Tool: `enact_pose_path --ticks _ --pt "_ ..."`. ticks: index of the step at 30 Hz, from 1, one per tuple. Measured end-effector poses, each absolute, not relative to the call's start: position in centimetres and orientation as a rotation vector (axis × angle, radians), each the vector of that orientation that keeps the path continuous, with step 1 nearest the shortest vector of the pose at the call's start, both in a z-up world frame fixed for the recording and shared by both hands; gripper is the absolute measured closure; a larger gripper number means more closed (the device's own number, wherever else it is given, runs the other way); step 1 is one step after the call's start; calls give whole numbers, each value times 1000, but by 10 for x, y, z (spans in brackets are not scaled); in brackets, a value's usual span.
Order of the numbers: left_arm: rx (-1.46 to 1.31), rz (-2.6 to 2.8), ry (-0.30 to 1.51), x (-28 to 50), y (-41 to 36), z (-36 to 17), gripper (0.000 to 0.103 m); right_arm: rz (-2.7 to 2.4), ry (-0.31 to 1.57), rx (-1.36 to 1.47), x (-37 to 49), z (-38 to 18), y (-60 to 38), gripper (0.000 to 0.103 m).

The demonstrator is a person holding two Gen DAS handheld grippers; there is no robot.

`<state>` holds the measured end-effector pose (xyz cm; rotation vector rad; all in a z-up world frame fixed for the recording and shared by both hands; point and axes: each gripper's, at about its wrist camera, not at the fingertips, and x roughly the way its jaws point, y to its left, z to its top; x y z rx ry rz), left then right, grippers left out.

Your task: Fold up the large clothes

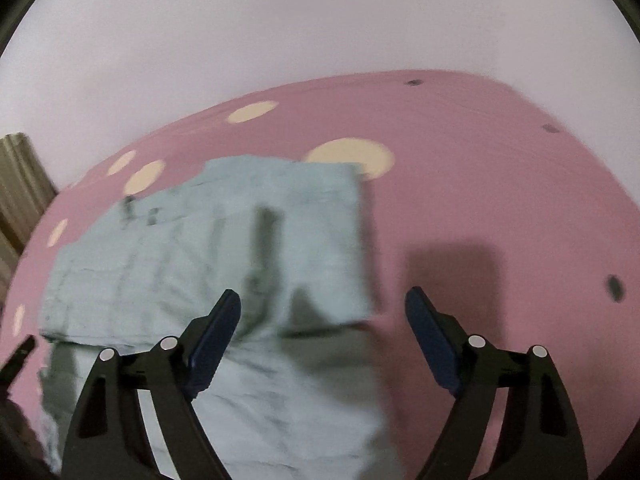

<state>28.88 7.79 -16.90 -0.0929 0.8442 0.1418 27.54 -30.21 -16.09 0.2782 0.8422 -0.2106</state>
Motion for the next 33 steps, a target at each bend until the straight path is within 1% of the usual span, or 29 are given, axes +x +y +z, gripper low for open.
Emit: enact_pose_path --ticks 3,5,7,8,9,10,12,18,21,26,29,30,31,33 --pt "-82 136 855 293 82 -175 42 -176 886 279 297 -172 -286 23" --pt "-66 132 865 297 82 -180 42 -147 939 295 310 -185 -281 31" --pt "-56 130 874 299 82 -185 42 -152 981 297 318 -196 -277 63" --pt "-56 130 878 300 83 -186 42 -156 992 296 319 -199 -272 66" --pt "-62 128 879 302 84 -187 42 -147 1000 307 320 -202 -272 74" --pt "-69 128 878 304 85 -188 42 -145 995 313 319 -202 -273 78" --pt "-79 132 877 306 88 -189 41 -157 980 307 318 -197 -273 81" --pt "-74 183 939 323 89 -207 41 -186 1003 263 328 -210 -272 82" --pt "-87 199 972 328 94 -218 41 -211 1021 201 335 -222 -270 84" --pt "-104 192 976 324 99 -217 40 -210 1014 183 337 -221 -271 83" --pt "-137 176 967 311 104 -206 40 -195 1006 199 332 -213 -273 79" --pt "-152 168 959 306 105 -201 40 -198 1003 202 328 -208 -274 74" --pt "-161 156 941 299 106 -192 40 -202 990 207 324 -202 -273 67" --pt "-155 144 901 291 105 -178 40 -216 936 194 316 -187 -268 58"
